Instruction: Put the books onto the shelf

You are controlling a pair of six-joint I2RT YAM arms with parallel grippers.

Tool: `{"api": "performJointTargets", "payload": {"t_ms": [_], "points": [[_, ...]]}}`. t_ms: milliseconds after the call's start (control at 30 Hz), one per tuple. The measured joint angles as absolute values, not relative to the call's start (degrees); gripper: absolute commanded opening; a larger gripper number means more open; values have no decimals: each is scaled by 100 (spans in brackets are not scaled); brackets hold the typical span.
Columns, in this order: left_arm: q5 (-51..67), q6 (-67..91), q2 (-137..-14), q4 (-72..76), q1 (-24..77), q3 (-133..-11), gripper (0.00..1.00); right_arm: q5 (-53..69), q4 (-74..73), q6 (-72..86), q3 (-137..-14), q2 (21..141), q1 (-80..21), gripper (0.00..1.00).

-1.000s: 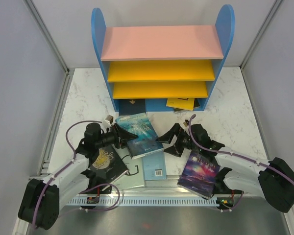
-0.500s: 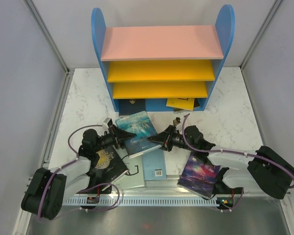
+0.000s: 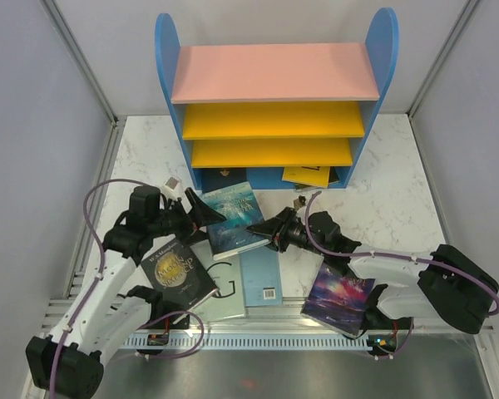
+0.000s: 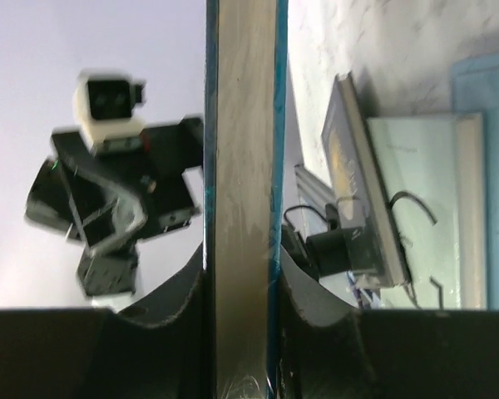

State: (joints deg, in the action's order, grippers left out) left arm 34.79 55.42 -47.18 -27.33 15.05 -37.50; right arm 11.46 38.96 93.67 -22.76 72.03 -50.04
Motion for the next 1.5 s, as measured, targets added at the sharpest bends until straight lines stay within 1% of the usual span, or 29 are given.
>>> {"api": "performJointTargets", "payload": {"t_ms": [200, 300, 467, 667, 1067, 1167, 1333, 1500], "points": [[2880, 4589, -4217, -4327, 1476, -4429, 100, 904, 3343, 9258, -2705, 7935, -4650, 0], [2729, 4340, -4154, -4729, 1474, -4595, 100, 888, 3201, 9198, -2982, 8451, -4464, 0], [2659, 4106, -4029, -5190, 1474, -4619, 100, 908, 3446, 9223, -3538, 9170, -4298, 0], [2650, 3942, -3892, -5487, 1479, -4619, 100, 926, 3723, 9308, -3911, 9572, -4145, 0], [2558, 3791, -3944, -5610, 1551, -4626, 100, 1100, 3649, 9236, -4132, 9358, -4147, 0], [2558, 3785, -3988, -5625, 1553, -4657, 100, 1125, 3826, 9212, -4311, 9703, -4091, 0], [2558, 3776, -4012, -5649, 1553, -4696, 100, 1063, 4084, 9164, -4906, 10617, -4016, 0], [2554, 3752, -4007, -5739, 1553, -4696, 100, 814, 4720, 9102, -5236, 11345, -4025, 0]]}}
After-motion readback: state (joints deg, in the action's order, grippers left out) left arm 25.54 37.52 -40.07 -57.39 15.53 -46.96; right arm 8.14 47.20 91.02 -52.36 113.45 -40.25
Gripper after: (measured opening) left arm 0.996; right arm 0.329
